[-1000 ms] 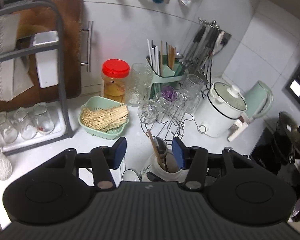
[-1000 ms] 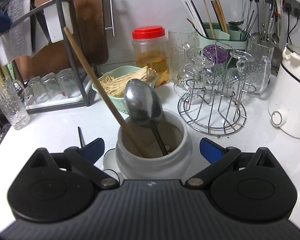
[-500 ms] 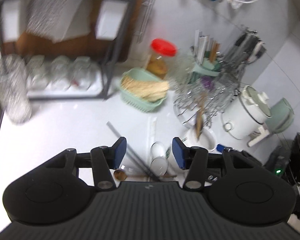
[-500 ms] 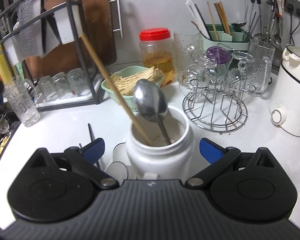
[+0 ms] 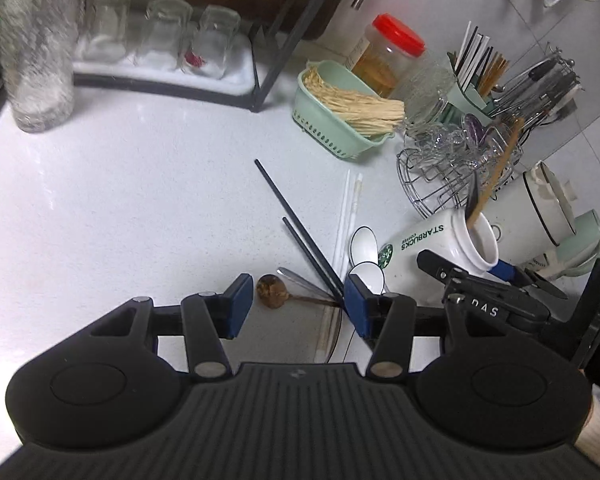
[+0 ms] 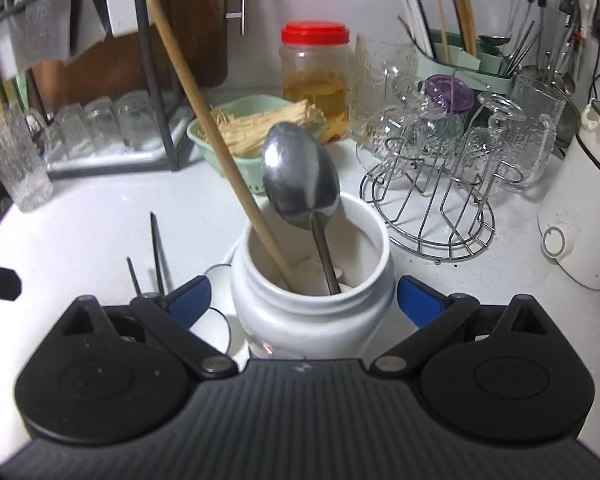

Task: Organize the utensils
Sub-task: 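Move the left gripper down to a black chopstick on the counter, then close the left gripper around the black chopstick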

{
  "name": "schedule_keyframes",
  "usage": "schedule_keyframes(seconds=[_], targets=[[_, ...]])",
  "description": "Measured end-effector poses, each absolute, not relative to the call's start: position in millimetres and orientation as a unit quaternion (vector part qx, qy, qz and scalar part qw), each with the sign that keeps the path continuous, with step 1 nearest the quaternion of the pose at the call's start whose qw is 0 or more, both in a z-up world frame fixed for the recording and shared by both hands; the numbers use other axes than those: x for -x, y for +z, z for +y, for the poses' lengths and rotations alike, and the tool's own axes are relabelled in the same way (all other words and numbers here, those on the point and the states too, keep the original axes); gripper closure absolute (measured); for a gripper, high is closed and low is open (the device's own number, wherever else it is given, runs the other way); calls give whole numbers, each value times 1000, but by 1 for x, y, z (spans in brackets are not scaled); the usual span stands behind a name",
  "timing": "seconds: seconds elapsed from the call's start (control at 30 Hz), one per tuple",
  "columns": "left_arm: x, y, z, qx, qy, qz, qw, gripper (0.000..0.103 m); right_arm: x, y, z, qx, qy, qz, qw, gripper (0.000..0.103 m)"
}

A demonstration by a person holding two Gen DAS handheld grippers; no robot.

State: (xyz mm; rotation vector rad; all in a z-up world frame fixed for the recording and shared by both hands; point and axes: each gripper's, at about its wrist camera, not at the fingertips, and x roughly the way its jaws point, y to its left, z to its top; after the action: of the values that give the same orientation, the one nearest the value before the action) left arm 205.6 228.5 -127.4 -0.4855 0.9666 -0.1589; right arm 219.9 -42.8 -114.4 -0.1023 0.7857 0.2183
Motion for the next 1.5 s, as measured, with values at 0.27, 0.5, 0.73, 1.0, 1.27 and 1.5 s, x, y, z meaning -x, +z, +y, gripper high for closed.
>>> schedule_keyframes(seconds=[0.27,0.5,0.73,1.0,1.27,1.5], targets=[[-248,-154,223,295,-76,480,822,48,-227,-120,-47,44,111,396,911,12],[-282,-183,221,320,-61,504,800,51,-228,-120,-46,46,112,398,909,12],[-300,-203,217,357,-31,508,783,56,-232,-120,-46,45,112,394,911,12],[-318,-207,225,362,-11,519,774,74,-232,-121,-45,39,104,394,912,13],[-323,-212,217,354,-29,535,767,93,-232,-121,-44,38,99,394,913,13],[-320,-195,208,327,-47,524,785,96,-228,-121,-48,36,98,388,916,13]])
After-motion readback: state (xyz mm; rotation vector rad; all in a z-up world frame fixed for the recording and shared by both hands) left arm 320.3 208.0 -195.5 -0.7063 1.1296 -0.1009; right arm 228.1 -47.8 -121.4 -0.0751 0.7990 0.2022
